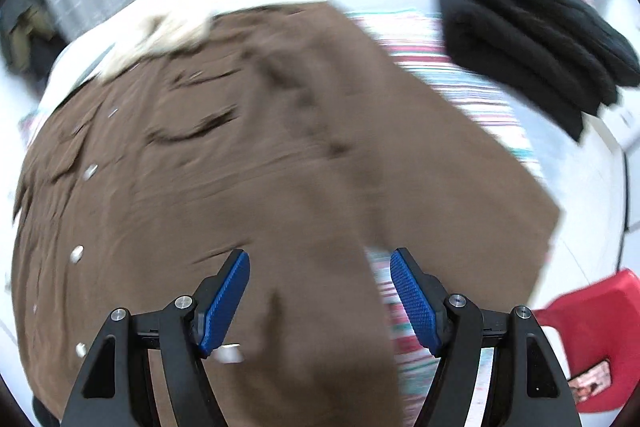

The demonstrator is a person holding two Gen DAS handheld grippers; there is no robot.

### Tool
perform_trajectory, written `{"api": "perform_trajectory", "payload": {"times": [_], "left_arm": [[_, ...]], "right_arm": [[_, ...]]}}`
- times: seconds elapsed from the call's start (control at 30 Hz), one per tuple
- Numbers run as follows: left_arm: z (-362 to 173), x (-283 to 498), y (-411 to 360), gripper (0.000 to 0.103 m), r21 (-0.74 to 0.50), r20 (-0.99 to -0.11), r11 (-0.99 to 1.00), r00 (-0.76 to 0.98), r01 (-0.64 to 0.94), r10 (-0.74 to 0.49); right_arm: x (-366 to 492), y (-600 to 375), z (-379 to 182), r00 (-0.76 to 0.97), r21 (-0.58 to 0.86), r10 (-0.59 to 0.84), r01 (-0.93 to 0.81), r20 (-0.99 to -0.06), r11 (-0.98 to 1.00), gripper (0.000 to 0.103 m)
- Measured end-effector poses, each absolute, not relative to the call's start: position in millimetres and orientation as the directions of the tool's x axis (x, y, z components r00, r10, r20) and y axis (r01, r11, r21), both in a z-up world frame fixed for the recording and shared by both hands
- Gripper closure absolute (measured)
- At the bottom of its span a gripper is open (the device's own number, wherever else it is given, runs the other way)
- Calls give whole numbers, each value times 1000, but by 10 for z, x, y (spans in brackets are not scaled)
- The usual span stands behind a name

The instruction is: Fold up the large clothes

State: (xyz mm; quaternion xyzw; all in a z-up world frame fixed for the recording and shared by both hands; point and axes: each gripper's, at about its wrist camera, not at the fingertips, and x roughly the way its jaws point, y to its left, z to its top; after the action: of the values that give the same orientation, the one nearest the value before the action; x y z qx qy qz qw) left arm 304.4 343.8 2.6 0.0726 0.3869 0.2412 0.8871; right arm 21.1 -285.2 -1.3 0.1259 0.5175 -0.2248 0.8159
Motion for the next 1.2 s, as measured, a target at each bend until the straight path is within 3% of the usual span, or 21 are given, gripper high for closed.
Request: {"api": "perform_trajectory", "payload": {"times": [0.1, 0.27, 0.4, 0.53, 0.67, 0.73, 0.8, 0.87, 1.0, 1.1, 1.2], "left_arm": [[6, 2882, 3127, 23, 183, -743, 954, 603, -237, 292], [-19, 2520, 2429, 21, -24, -819, 1000, 574, -3, -18], [-48, 2238, 1924, 20, -177, -841, 976, 496, 123, -215], [-133, 2052, 1504, 20, -257, -851, 945, 415, 203, -321], [-146, 1966, 1124, 20, -204, -869, 948, 401, 243, -290], [-96, 1956, 984, 20, -201, -867, 948, 406, 245, -289], [-24, 2026, 788, 20, -228, -855, 935, 404, 270, -325], [77, 2088, 576, 20, -235, -839, 924, 417, 303, -350], [227, 2243, -84, 20, -189, -805, 900, 463, 393, -371], [205, 2347, -589, 20, -173, -786, 873, 471, 455, -401], [84, 2509, -1124, 31, -193, -756, 842, 470, 504, -455]], "right_arm": [[0, -3344, 106, 360, -20, -288, 594, -887, 804, 28], [-347, -4183, 116, 288, -42, -373, 740, -882, 671, 24], [-603, -4532, -129, 267, 46, -294, 806, -918, 590, 24], [-774, -4585, -443, 322, 194, -152, 817, -934, 543, 24], [-775, -4605, -599, 368, 259, -134, 828, -920, 497, 22], [-738, -4566, -563, 361, 215, -218, 840, -907, 498, 27], [-668, -4496, -497, 348, 166, -282, 841, -894, 514, 69], [-576, -4474, -363, 383, 165, -305, 817, -872, 553, 93], [-410, -4498, 83, 423, 99, -401, 778, -813, 620, 94], [-323, -4551, 708, 444, -26, -560, 768, -699, 640, 95], [-300, -4640, 1220, 503, -50, -615, 748, -607, 661, 95]]}}
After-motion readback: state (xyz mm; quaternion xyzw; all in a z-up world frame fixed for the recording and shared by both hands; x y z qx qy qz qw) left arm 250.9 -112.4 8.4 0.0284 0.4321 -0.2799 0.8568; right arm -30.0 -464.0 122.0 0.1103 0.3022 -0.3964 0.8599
